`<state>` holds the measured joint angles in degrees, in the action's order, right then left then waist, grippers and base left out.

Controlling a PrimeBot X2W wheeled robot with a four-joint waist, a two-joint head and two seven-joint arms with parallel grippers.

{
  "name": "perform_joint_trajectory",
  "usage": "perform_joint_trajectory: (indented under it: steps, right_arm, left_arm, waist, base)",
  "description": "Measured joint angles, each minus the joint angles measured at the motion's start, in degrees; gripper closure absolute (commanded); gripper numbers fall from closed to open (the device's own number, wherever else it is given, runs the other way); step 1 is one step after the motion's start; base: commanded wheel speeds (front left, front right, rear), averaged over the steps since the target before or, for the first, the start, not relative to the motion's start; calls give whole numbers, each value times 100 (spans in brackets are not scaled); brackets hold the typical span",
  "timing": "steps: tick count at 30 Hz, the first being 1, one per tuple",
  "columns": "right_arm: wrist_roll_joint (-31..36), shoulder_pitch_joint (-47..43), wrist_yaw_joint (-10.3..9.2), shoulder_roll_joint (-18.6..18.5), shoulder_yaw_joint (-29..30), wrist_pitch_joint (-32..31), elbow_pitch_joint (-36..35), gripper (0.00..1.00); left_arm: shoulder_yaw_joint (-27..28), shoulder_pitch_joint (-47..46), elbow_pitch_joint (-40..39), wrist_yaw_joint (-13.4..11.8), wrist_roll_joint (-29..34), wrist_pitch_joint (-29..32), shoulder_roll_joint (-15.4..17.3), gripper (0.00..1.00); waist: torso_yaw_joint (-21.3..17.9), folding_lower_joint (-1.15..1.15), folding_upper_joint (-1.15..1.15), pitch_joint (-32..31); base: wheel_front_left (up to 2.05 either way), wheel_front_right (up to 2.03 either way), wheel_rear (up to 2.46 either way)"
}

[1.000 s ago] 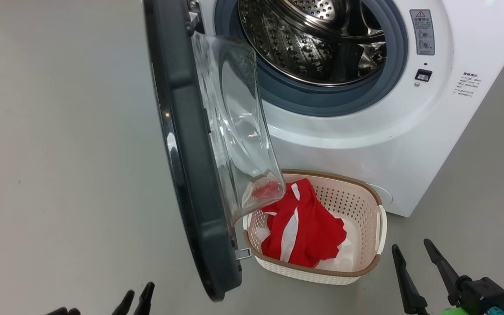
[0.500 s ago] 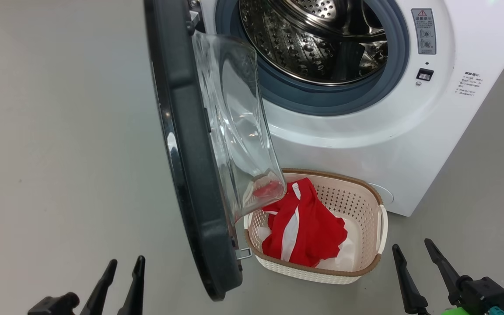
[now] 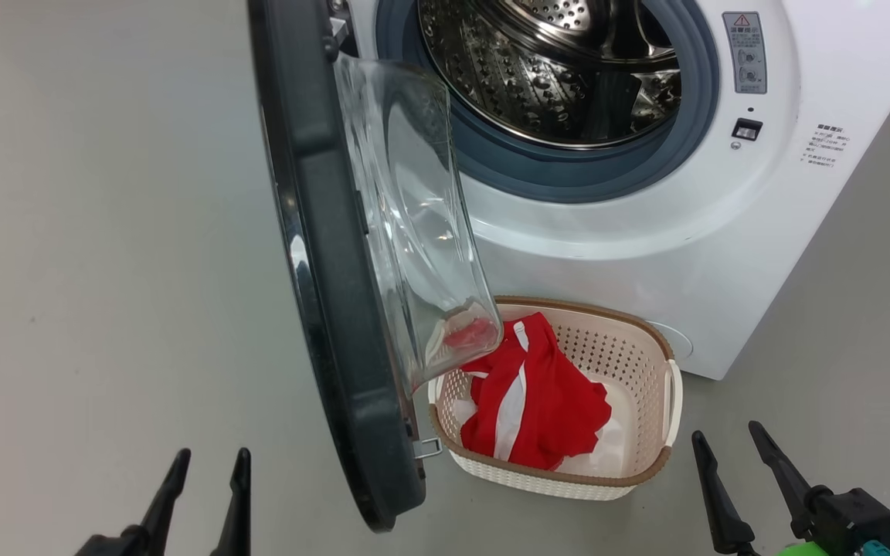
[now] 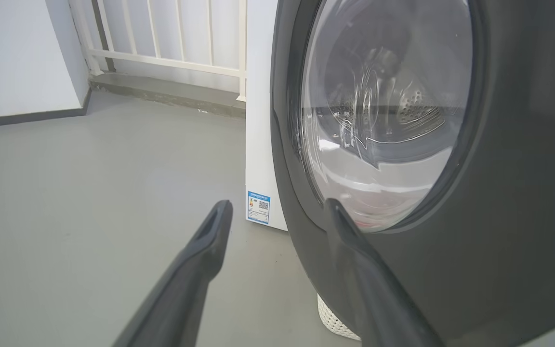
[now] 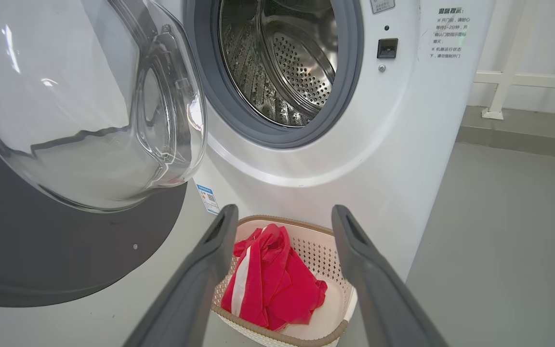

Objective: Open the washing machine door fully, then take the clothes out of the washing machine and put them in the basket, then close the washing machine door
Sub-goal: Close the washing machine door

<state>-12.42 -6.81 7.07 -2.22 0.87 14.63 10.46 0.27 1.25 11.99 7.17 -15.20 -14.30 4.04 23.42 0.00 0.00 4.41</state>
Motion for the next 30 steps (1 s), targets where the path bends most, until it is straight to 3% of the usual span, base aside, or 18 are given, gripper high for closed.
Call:
perform_joint_trajectory:
  steps: [5, 22, 28, 29, 30]
  right_arm:
    - [-1, 1, 0, 0, -15, 0, 7, 0]
    - [-1, -1, 0, 0, -62, 0, 26, 0]
    - [-1, -1, 0, 0, -62, 0, 29, 0]
    - [-1, -1, 0, 0, -60, 0, 29, 0]
    - [-1, -1, 0, 0, -60, 0, 29, 0]
  left_arm:
    - [32, 126, -14, 0, 159, 0, -130, 0]
    - [55, 129, -19, 0, 151, 0, -134, 0]
    - [62, 129, -58, 0, -157, 0, -137, 0]
    - [53, 129, -63, 0, -285, 0, -137, 4]
    - [47, 129, -69, 0, -430, 0, -138, 34]
  waist:
    - [-9, 0, 0, -31]
    - [-19, 0, 0, -70]
    - [-14, 0, 0, -64]
    - [-13, 0, 0, -63]
    - [-11, 0, 0, -65]
  base:
    - [0, 0, 0]
    - [0, 0, 0]
    - [0, 0, 0]
    - [0, 0, 0]
    - [0, 0, 0]
